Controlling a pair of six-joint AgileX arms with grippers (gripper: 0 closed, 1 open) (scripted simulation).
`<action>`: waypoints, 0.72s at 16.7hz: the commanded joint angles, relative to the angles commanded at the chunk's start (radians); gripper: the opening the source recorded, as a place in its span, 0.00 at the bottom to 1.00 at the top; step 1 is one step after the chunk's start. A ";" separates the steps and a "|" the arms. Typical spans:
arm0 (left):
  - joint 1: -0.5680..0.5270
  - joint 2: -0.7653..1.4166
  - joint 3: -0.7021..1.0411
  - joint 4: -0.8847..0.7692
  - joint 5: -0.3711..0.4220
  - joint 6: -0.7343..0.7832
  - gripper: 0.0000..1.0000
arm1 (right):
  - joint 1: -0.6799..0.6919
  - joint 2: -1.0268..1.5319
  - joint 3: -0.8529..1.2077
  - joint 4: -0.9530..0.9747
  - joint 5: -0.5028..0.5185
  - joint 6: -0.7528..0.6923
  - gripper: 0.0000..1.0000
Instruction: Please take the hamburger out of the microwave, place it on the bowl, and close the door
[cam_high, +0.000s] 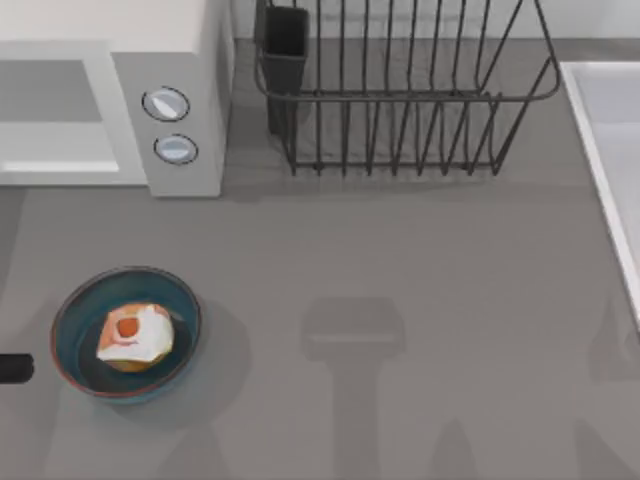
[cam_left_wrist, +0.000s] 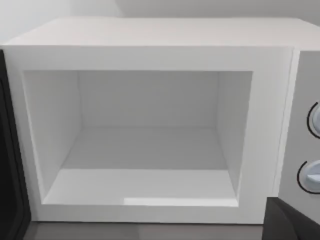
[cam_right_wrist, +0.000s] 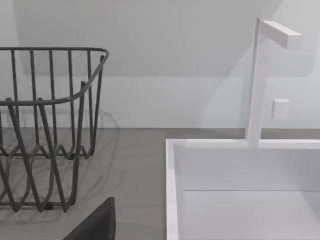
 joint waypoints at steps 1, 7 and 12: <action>0.000 0.000 0.000 0.000 0.000 0.000 0.00 | 0.000 0.000 0.000 0.000 0.000 0.000 1.00; 0.038 0.042 0.007 0.041 0.038 0.001 0.00 | 0.000 0.000 0.000 0.000 0.000 0.000 1.00; 0.163 0.216 0.029 0.185 0.164 0.003 0.00 | 0.000 0.000 0.000 0.000 0.000 0.000 1.00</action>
